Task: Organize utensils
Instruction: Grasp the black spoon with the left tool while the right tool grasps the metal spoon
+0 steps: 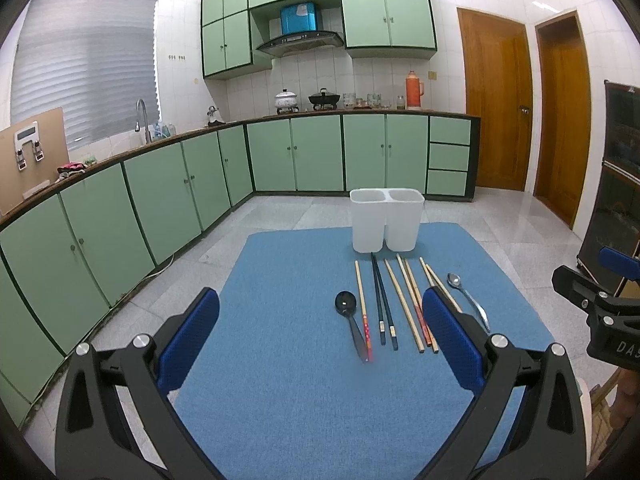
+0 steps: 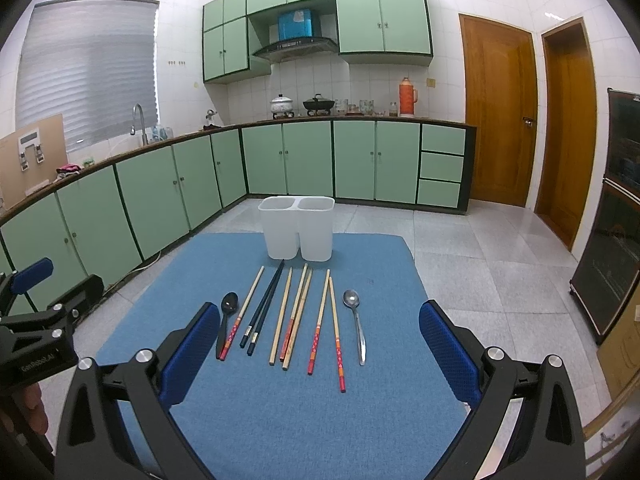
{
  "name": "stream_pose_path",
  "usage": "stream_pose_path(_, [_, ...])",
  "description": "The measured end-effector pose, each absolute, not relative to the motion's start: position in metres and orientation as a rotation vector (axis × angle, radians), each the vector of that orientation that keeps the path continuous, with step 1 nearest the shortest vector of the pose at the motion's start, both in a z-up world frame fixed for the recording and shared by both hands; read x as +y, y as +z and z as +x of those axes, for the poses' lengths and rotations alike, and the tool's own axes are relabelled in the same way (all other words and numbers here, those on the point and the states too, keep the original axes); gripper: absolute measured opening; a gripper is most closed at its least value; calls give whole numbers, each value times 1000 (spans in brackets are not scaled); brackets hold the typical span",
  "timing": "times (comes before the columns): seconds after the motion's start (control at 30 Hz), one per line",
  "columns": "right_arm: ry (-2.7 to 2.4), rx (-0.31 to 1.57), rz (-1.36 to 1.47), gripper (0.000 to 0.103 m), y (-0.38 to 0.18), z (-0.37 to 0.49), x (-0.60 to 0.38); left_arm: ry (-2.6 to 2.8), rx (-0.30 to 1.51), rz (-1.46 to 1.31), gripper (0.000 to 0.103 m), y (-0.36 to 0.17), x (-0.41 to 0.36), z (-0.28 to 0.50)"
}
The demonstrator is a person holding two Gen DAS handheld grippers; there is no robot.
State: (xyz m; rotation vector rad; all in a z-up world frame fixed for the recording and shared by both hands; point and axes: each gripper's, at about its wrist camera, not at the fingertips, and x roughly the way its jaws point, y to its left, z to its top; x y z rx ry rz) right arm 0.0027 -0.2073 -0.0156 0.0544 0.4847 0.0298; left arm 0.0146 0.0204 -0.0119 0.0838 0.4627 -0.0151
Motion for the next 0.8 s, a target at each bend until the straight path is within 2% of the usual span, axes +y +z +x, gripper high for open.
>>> stream_pose_path(0.4, [15, 596, 45, 96, -48, 85, -228, 4, 596, 114, 98, -47, 22, 96])
stream_pose_path(0.47, [24, 635, 52, 89, -55, 107, -234, 4, 627, 128, 98, -56, 23, 121])
stream_pose_path(0.6, [48, 726, 74, 83, -74, 153, -247, -7, 689, 131, 98, -72, 21, 162])
stream_pose_path(0.67, [68, 775, 74, 76, -86, 175, -251, -17, 737, 139, 98, -86, 19, 186])
stream_pose_path(0.8, [92, 860, 72, 72, -112, 210, -259, -26, 808, 147, 98, -109, 12, 219])
